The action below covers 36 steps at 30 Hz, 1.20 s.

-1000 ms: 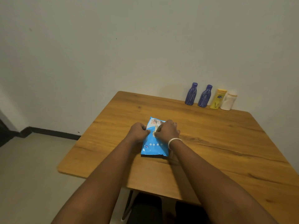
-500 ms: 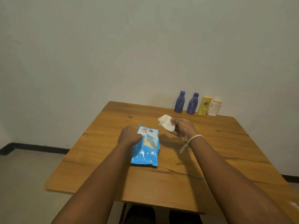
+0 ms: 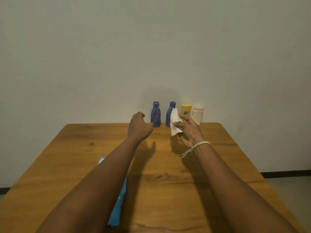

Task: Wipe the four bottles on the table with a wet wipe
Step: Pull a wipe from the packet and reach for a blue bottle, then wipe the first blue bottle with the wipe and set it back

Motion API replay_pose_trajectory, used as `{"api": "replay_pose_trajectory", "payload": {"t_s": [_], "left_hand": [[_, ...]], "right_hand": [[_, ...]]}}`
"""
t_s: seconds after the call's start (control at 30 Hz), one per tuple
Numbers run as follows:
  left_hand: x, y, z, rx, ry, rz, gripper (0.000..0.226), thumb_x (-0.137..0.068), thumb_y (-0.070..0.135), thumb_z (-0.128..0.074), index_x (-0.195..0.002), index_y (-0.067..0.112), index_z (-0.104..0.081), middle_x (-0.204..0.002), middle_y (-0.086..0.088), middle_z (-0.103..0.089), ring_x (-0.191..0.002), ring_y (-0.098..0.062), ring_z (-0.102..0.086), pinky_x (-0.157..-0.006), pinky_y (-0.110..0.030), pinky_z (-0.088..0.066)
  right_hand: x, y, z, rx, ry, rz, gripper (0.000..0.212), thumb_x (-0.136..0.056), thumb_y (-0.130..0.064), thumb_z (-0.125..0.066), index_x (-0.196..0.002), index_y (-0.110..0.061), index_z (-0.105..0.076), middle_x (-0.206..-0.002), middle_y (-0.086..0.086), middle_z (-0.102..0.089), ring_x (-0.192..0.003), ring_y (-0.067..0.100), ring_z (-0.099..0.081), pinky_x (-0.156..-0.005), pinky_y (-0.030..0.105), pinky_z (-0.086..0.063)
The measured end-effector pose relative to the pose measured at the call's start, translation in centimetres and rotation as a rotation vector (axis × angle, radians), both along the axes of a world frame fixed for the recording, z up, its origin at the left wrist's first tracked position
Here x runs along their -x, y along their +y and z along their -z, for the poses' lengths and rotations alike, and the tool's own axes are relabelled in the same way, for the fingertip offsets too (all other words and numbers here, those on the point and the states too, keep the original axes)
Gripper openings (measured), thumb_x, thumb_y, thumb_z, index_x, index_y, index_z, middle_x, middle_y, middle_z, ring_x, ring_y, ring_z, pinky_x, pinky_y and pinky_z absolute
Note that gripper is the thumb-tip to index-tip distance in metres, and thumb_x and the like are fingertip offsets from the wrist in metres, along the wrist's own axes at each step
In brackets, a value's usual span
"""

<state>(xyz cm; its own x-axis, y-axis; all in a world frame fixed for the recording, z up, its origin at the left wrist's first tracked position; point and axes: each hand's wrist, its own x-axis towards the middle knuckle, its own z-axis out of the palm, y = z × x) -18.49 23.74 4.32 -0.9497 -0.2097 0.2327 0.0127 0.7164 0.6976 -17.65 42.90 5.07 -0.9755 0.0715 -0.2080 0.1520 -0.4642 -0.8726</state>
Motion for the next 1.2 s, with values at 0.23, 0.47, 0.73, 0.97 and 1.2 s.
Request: {"api": "replay_pose_trajectory", "payload": {"t_s": [0.23, 0.47, 0.73, 0.97, 1.2], "left_hand": [[10.6, 2.4, 1.1, 0.033, 0.156, -0.026, 0.056, -0.086, 0.02, -0.072, -0.136, 0.009, -0.05, -0.135, -0.01, -0.055, -0.121, -0.026, -0.055, -0.091, -0.031, -0.048], [15.4, 2.3, 2.7, 0.073, 0.177, 0.023, 0.052, -0.087, 0.025, -0.07, -0.137, 0.016, -0.058, -0.13, -0.009, -0.056, -0.115, -0.023, -0.058, -0.09, -0.023, -0.043], [11.1, 1.6, 1.7, -0.169, 0.161, 0.105, 0.038, -0.077, 0.021, -0.086, -0.109, 0.015, -0.066, -0.104, 0.001, -0.07, -0.092, -0.014, -0.067, -0.079, -0.022, -0.056], [0.8, 0.2, -3.2, -0.259, 0.12, 0.331, 0.039, -0.066, 0.021, -0.093, -0.1, 0.012, -0.076, -0.092, 0.004, -0.077, -0.083, -0.006, -0.073, -0.073, -0.019, -0.059], [-8.7, -1.2, -7.5, -0.291, 0.131, 0.402, 0.021, -0.072, -0.005, -0.075, -0.066, 0.014, -0.069, -0.057, 0.011, -0.067, -0.056, 0.0, -0.064, -0.052, -0.018, -0.046]], "right_hand": [[6.4, 1.2, 3.0, -0.005, -0.065, -0.078, 0.035, -0.079, 0.009, -0.069, -0.104, -0.016, -0.075, -0.126, 0.016, -0.064, -0.115, 0.039, -0.061, -0.088, 0.042, -0.057], [8.0, 2.1, 5.8, -0.062, -0.085, -0.014, 0.027, -0.082, -0.019, -0.08, -0.106, -0.008, -0.075, -0.111, 0.013, -0.074, -0.101, 0.031, -0.07, -0.092, 0.049, -0.057], [4.8, 1.8, 5.0, 0.047, -0.112, 0.079, 0.051, -0.076, 0.002, -0.08, -0.123, -0.005, -0.062, -0.116, 0.014, -0.071, -0.101, 0.03, -0.071, -0.084, 0.045, -0.061], [-0.1, -1.2, -3.3, -0.485, 0.324, 0.099, 0.022, -0.083, -0.018, -0.078, -0.103, -0.008, -0.077, -0.093, 0.006, -0.077, -0.082, 0.02, -0.071, -0.074, 0.035, -0.06], [-8.2, -5.5, -7.8, -1.119, 0.671, -0.092, 0.041, -0.095, -0.045, -0.054, -0.095, -0.012, -0.078, -0.096, -0.002, -0.067, -0.087, 0.012, -0.062, -0.071, 0.024, -0.048]]}}
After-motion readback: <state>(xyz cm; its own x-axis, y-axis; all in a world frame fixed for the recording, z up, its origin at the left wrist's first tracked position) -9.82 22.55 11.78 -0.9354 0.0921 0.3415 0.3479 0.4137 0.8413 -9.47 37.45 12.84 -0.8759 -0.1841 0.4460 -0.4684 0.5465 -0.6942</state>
